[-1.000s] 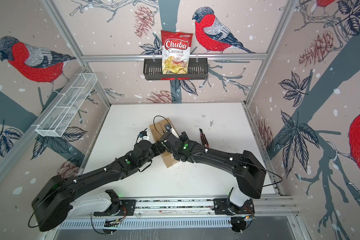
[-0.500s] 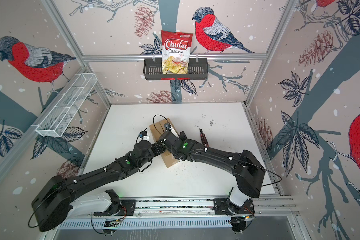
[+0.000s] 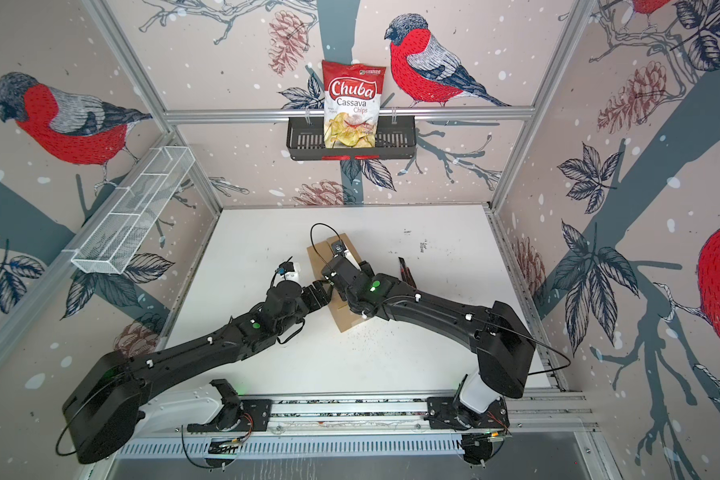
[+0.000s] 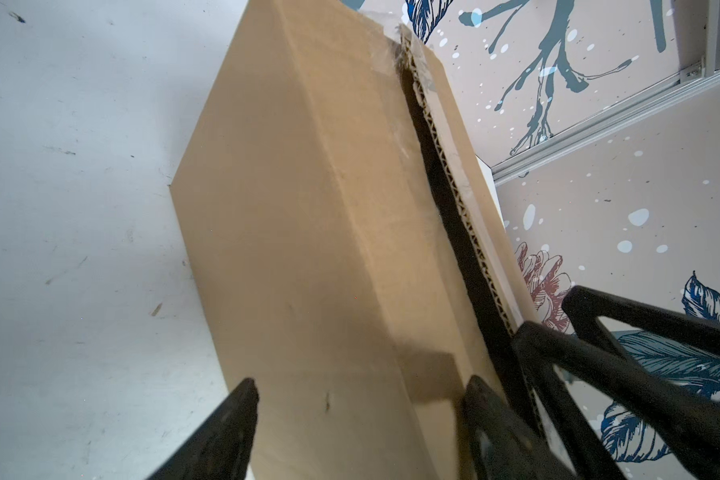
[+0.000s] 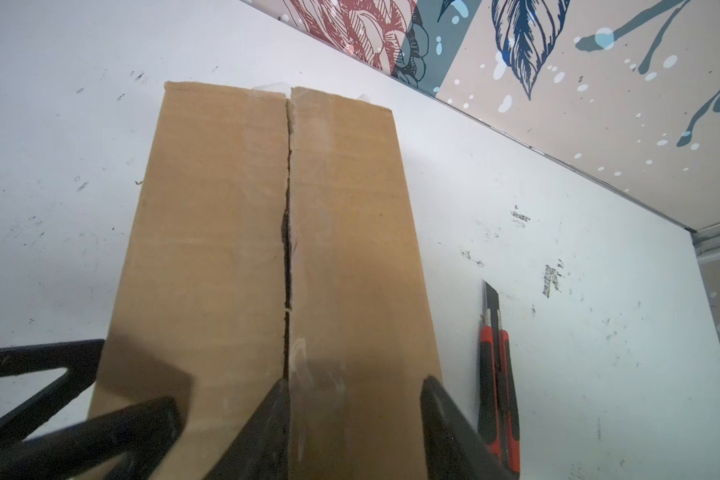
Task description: Unpack the express box
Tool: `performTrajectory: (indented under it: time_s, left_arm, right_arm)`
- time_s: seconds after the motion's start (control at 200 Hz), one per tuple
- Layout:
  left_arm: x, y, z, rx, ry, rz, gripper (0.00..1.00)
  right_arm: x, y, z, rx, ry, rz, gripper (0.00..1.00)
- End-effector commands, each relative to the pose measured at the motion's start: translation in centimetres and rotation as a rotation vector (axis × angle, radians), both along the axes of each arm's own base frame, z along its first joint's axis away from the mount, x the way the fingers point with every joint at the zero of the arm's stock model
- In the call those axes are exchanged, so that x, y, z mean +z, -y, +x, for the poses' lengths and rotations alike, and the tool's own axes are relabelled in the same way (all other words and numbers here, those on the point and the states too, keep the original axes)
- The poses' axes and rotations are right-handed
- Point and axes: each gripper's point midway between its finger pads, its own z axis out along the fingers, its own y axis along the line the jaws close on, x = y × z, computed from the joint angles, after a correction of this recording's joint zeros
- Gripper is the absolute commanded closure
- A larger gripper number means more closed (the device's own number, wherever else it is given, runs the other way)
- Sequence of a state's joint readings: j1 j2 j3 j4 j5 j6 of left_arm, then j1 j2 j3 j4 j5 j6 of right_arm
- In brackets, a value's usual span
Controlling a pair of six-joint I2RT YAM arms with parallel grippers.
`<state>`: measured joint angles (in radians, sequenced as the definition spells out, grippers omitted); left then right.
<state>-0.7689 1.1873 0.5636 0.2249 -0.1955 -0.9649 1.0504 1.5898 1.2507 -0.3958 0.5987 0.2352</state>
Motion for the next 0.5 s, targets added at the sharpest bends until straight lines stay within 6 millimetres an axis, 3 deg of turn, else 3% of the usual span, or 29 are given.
performTrajectory:
  time_s: [0.0,0.185,0.495]
  left_arm:
    - [-1.3,-0.6,-0.3,0.007,-0.034,0.048,0.23]
    - [-0.8,-0.7,-0.4,0.006,-0.026,0.036,0.24]
    - [0.7,-1.9,-0.8,0.031,0.013,0.044,0.23]
  right_arm:
    - [0.2,0.6,0.5,-0.032,0.019,-0.023,0.42]
    - [-0.1,0.7,0.7,-0.040,0.017,-0.041,0.22]
    - [-0.9,0.0,1.2,-0.025,-0.014,-0.046,0.15]
